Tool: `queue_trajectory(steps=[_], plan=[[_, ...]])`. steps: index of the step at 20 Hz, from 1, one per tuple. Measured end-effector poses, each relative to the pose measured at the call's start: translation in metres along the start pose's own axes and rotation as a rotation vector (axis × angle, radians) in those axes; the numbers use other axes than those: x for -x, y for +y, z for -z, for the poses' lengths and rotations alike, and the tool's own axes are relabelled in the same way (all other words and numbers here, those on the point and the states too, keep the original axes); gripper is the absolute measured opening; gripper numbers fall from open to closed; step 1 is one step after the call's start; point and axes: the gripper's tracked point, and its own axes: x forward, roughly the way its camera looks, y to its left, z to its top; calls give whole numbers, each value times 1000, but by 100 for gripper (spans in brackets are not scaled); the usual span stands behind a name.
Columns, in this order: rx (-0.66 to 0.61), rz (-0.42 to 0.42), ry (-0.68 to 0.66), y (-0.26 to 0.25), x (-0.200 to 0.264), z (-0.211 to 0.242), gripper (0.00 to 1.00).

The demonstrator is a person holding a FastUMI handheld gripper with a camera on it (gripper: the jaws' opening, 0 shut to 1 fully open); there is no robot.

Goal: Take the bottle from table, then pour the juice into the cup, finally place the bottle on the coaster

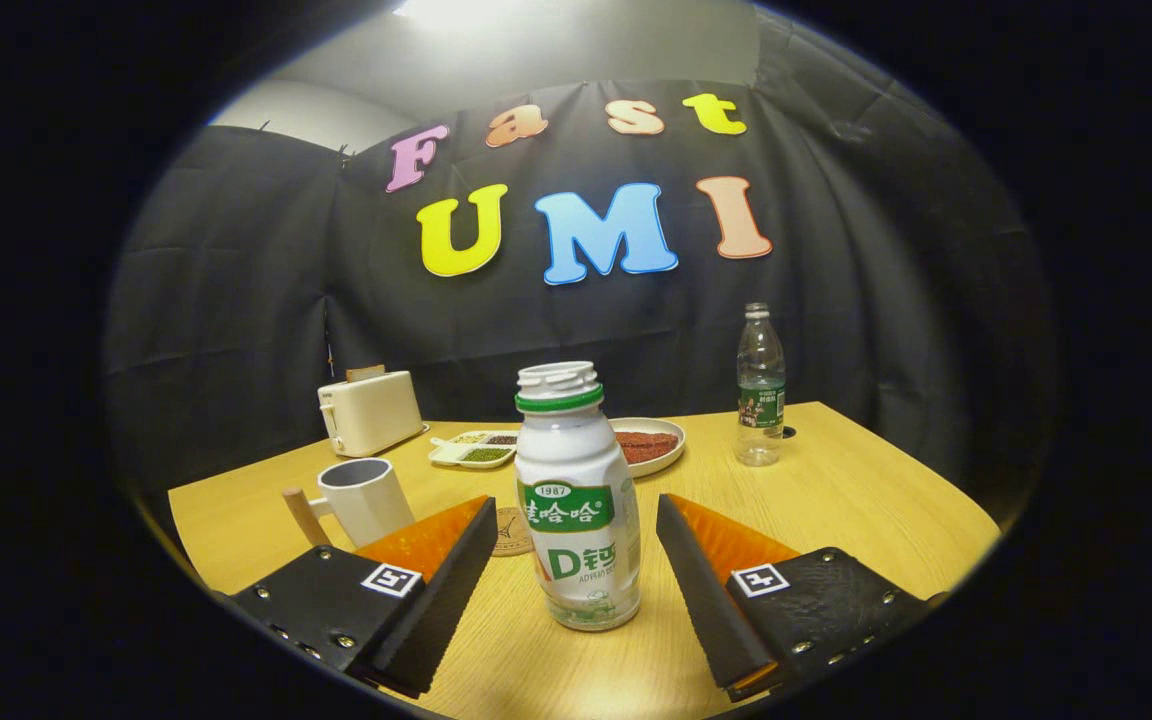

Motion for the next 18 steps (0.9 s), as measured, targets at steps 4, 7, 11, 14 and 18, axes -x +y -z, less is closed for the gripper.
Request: queue_trajectory(steps=[4,7,11,14,18], plan=[[-20,13,23,-2,-13,13,95],[-14,32,28,-5,-17,17,94],[1,36,54,-6,-22,23,83],[20,61,67,-8,-20,23,77],[56,90,85,-4,-20,22,73]])
